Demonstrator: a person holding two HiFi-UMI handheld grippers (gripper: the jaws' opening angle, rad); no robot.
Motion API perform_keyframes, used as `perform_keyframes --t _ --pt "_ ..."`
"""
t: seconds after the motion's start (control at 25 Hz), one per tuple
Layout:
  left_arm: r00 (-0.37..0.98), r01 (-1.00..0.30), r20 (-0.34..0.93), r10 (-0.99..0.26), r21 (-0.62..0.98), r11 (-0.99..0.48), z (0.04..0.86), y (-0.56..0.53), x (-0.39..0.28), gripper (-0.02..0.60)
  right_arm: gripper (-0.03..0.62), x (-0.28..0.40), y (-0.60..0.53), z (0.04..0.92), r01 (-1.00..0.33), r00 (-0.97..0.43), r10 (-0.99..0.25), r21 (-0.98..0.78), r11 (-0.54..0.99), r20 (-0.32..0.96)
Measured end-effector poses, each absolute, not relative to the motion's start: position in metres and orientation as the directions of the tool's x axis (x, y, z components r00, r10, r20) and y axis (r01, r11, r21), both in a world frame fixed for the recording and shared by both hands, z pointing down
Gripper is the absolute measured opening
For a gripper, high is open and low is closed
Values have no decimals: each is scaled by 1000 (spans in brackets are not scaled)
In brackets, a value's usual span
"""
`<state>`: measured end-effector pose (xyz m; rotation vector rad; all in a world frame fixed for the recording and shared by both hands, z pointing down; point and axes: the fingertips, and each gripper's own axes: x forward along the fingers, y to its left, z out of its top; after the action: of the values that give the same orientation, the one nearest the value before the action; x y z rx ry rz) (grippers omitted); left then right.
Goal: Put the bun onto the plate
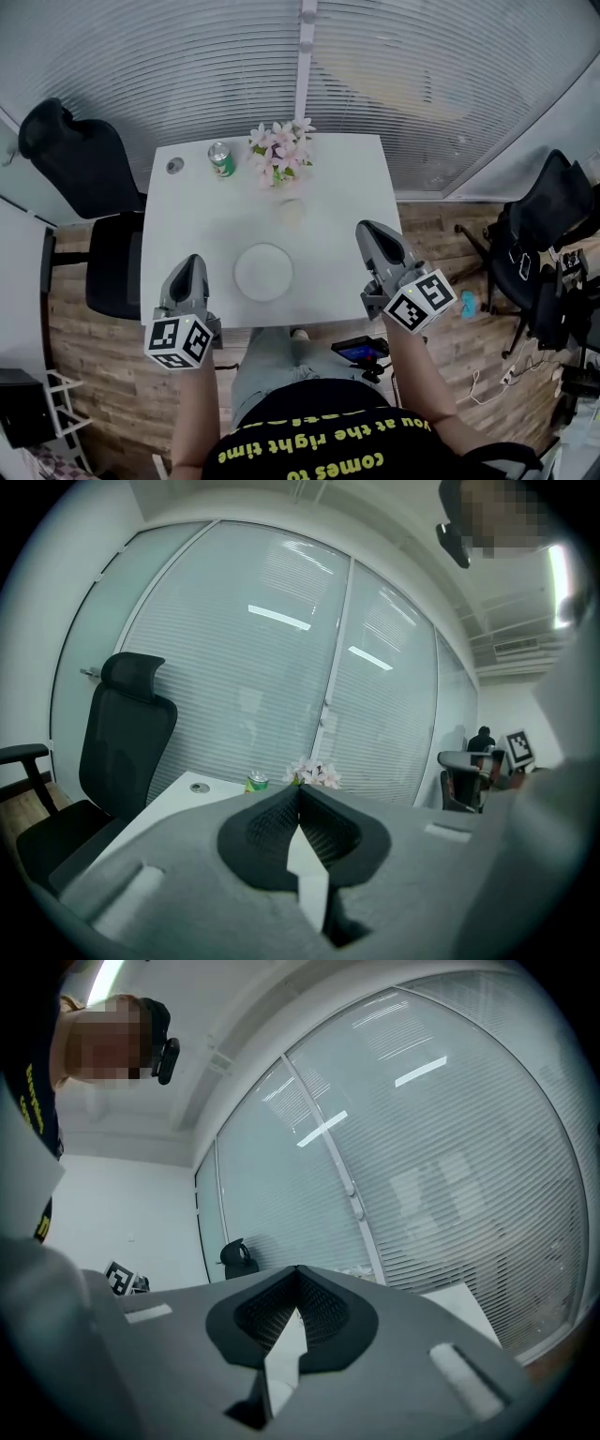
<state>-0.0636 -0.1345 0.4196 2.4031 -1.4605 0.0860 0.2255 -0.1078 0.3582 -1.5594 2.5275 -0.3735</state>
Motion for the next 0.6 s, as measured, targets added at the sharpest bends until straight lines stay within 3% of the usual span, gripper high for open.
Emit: perform_keyframes --t 0.6 --pt "546 -830 195 -814 256 -495 413 -216 -67 2 6 217 -163 346 -893 -375 -927 -268 361 -1"
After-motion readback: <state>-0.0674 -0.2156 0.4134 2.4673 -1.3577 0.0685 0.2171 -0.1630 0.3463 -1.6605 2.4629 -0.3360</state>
